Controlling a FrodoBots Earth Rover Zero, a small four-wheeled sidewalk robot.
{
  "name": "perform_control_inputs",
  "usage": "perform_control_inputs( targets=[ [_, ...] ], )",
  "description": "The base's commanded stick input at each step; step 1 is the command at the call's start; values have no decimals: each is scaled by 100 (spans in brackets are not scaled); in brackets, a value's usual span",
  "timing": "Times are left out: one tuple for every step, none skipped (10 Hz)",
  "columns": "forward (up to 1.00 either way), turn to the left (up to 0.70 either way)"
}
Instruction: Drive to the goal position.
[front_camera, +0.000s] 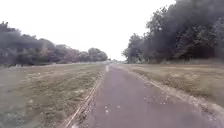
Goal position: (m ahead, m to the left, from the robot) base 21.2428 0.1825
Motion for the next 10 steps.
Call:
perform_control_inputs(
  targets=[
    [60,1],
    [60,1],
    [60,1],
    [60,1],
    [60,1],
    [60,1],
    [60,1],
    [60,1],
    [60,1],
    [60,1]
  ],
)
